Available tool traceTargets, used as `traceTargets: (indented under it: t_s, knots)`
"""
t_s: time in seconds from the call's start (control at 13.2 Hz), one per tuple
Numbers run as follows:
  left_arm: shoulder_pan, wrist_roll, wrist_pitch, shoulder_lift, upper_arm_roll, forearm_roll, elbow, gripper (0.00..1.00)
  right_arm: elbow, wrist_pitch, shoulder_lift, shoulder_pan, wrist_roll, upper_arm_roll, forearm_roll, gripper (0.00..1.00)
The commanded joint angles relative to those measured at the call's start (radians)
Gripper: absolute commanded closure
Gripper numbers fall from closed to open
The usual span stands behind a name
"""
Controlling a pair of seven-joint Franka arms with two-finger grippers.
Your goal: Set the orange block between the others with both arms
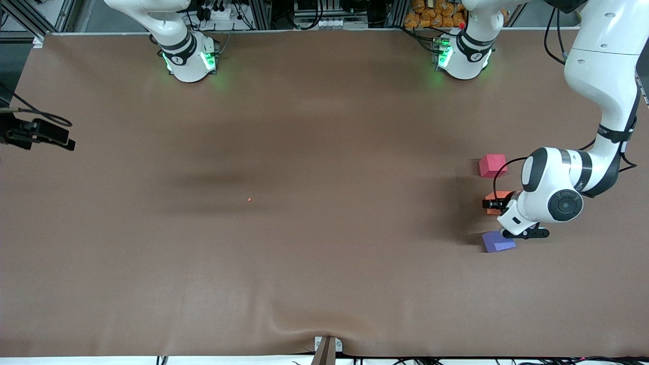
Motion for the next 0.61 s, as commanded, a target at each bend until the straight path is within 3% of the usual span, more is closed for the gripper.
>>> traceTargets:
  t_s: [0.0, 0.3, 0.53]
  knots:
    - [0.007, -0.012, -0.038, -0.096, -0.019, 0.019, 0.0, 0.0, -0.069, 0.016, -0.056, 0.008, 0.015, -0.001, -0.013, 0.0]
    - [0.009, -0.003, -0.055, -0.231, -0.022, 0.011, 0.003, 0.0, -0.061, 0.025, -0.051, 0.01, 0.012, 0.0, -0.031, 0.0]
    - [0.013, 0.011, -0.088, -0.284, -0.013, -0.047, 0.042, 0.0, -0.044, 0.03, -0.051, 0.037, 0.014, 0.002, -0.109, 0.0]
